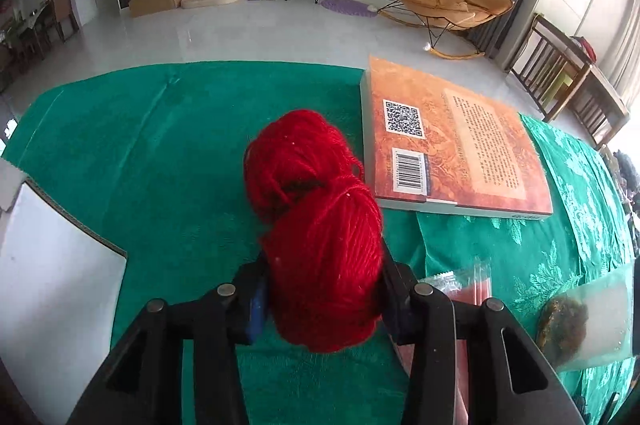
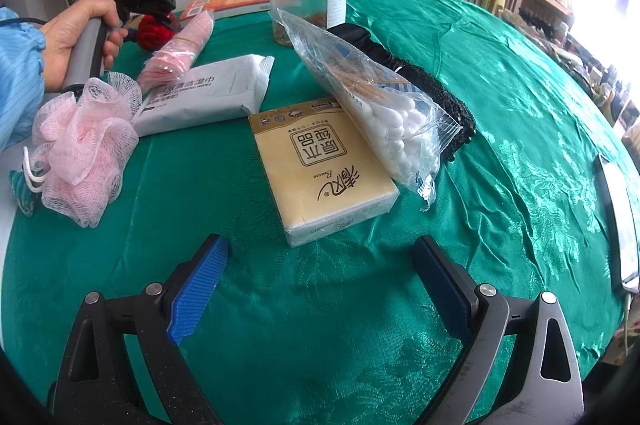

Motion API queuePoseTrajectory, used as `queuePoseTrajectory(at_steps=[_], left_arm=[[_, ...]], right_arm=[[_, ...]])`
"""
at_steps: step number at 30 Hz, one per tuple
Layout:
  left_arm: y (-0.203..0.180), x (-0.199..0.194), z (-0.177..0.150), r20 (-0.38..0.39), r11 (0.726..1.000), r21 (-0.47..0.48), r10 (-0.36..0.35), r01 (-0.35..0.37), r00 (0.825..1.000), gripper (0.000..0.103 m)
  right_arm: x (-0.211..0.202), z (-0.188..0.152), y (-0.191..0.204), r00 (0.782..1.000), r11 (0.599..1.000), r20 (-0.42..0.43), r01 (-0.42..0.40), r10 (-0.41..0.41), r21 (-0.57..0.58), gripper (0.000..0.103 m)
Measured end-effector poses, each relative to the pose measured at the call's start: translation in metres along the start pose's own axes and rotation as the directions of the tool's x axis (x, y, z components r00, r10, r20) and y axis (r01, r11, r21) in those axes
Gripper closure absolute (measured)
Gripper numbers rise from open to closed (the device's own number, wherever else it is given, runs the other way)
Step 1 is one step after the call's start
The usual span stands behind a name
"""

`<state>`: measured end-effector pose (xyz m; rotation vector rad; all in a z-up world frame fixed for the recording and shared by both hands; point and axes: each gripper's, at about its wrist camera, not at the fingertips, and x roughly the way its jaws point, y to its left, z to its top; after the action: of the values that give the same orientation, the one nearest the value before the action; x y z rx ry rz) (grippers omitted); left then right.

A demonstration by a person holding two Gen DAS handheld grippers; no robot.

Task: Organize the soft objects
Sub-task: 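Grasp the red yarn ball with the left tool, then lift the red yarn ball with the left tool toward the white box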

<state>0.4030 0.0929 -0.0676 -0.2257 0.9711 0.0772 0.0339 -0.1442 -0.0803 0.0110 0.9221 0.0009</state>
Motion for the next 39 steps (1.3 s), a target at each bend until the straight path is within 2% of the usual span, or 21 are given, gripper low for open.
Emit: queuePoseTrajectory(at_steps=[3, 5, 9, 11, 15, 20, 21, 22, 24, 25, 26, 28, 30, 32, 39], left_arm=[[0.006, -0.054, -0.018, 0.022, 0.997, 0.047, -0.065, 0.064, 0.998, 0.059], [0.011, -0.097, -0.043, 0.034, 0.992, 0.090, -0.088, 0.085, 0.996, 0.059], [0.025, -0.173, -0.115, 0.074, 0.983, 0.168, -0.081, 0.067, 0.994, 0.058], [0.036, -0.198, -0.156, 0.073, 0.982, 0.176, -0.079, 0.065, 0.994, 0.058], [0.050, -0.214, -0.227, 0.026, 0.983, 0.173, -0.060, 0.054, 0.998, 0.058], [0.040, -0.193, -0.288, -0.054, 0.974, 0.208, -0.077, 0.086, 0.996, 0.057], [0.035, -0.188, -0.294, -0.056, 0.970, 0.225, -0.079, 0.090, 0.995, 0.055], [0.030, -0.185, -0.299, -0.034, 0.965, 0.252, -0.062, 0.068, 0.998, 0.048], [0.018, -0.180, -0.305, 0.009, 0.955, 0.296, -0.044, 0.040, 0.999, 0.026], [0.015, -0.178, -0.305, 0.014, 0.952, 0.305, -0.035, 0.029, 0.999, 0.011], [0.013, -0.176, -0.304, 0.023, 0.951, 0.309, -0.032, 0.024, 0.999, 0.007], [0.010, -0.171, -0.303, 0.025, 0.947, 0.321, -0.030, 0.020, 0.999, 0.007], [0.013, -0.162, -0.301, -0.007, 0.948, 0.317, -0.027, 0.028, 1.000, 0.007], [0.016, -0.159, -0.304, 0.006, 0.953, 0.302, -0.033, 0.030, 0.999, 0.000], [0.020, -0.159, -0.304, 0.027, 0.954, 0.299, -0.039, 0.029, 0.999, 0.000]], right_arm=[[0.001, 0.001, -0.001, 1.000, 1.000, -0.001, -0.002, 0.002, -0.001, 0.007], [0.002, 0.001, -0.002, 1.000, 1.000, -0.001, -0.002, 0.002, -0.001, 0.007], [0.004, 0.002, -0.003, 1.000, 1.000, -0.001, -0.002, 0.002, -0.001, 0.007], [0.005, 0.003, -0.004, 1.000, 1.000, -0.001, -0.003, 0.003, -0.002, 0.007], [0.007, 0.005, -0.005, 1.000, 1.000, -0.001, -0.002, 0.002, -0.001, 0.007], [0.007, 0.003, -0.004, 1.000, 1.000, -0.001, -0.001, 0.001, -0.002, 0.007], [0.007, 0.003, -0.004, 1.000, 1.000, -0.001, -0.002, 0.002, -0.002, 0.007], [0.008, 0.005, -0.006, 1.000, 1.000, -0.001, -0.002, 0.002, -0.002, 0.007], [0.007, 0.004, -0.004, 1.000, 1.000, -0.001, -0.001, 0.001, -0.002, 0.007], [0.007, 0.004, -0.004, 1.000, 1.000, -0.001, -0.001, 0.001, -0.002, 0.007], [0.008, 0.005, -0.005, 1.000, 1.000, -0.001, -0.001, 0.001, -0.002, 0.007], [0.008, 0.004, -0.004, 1.000, 1.000, 0.000, -0.001, 0.001, -0.002, 0.007], [0.008, 0.004, -0.004, 1.000, 1.000, 0.000, -0.001, 0.001, -0.002, 0.007], [0.009, 0.006, -0.006, 1.000, 1.000, 0.000, -0.001, 0.001, -0.002, 0.007], [0.009, 0.005, -0.005, 1.000, 1.000, 0.000, 0.000, 0.000, -0.003, 0.007]])
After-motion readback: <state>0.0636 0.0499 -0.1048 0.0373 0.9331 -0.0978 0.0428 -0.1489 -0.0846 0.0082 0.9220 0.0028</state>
